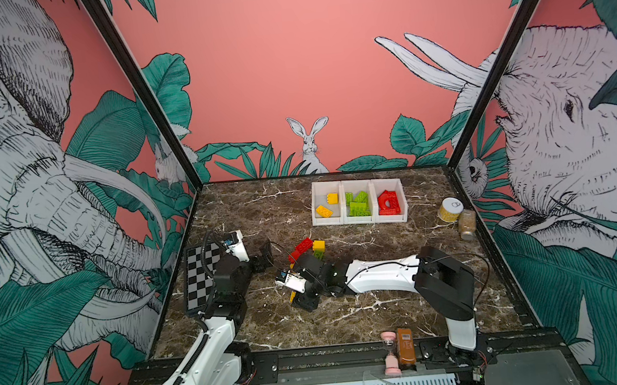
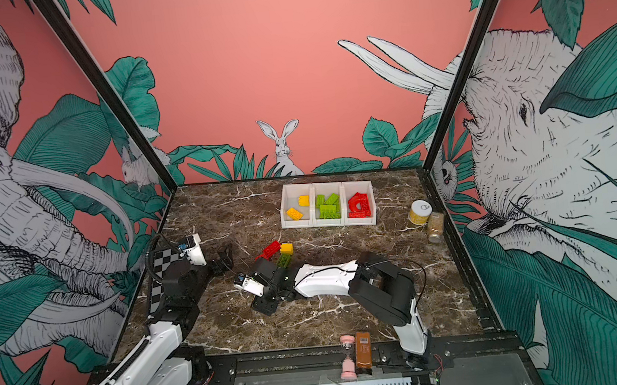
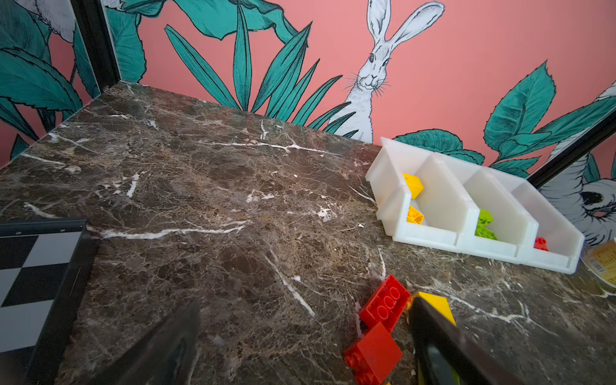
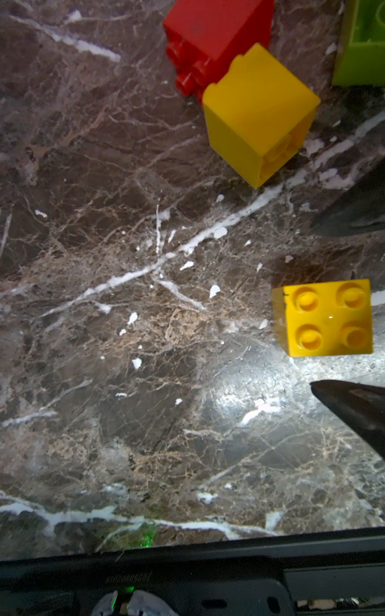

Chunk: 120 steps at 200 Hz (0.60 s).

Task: Sort the legos into containers by color
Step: Pick up the lego from the bottom-center of the table.

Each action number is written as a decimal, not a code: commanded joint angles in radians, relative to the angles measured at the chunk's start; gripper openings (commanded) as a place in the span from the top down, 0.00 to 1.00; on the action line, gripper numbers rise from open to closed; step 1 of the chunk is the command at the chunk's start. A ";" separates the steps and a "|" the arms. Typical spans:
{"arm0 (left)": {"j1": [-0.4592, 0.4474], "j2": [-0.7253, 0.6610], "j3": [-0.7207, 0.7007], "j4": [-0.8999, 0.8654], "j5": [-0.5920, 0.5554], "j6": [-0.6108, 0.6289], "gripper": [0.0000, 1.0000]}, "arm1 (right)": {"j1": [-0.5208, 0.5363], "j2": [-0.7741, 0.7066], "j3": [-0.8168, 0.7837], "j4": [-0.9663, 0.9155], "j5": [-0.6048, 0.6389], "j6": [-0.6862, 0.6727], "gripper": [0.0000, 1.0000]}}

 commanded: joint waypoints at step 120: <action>0.007 -0.034 0.002 -0.008 -0.012 -0.010 0.01 | 0.009 0.035 0.030 -0.023 0.035 -0.012 0.53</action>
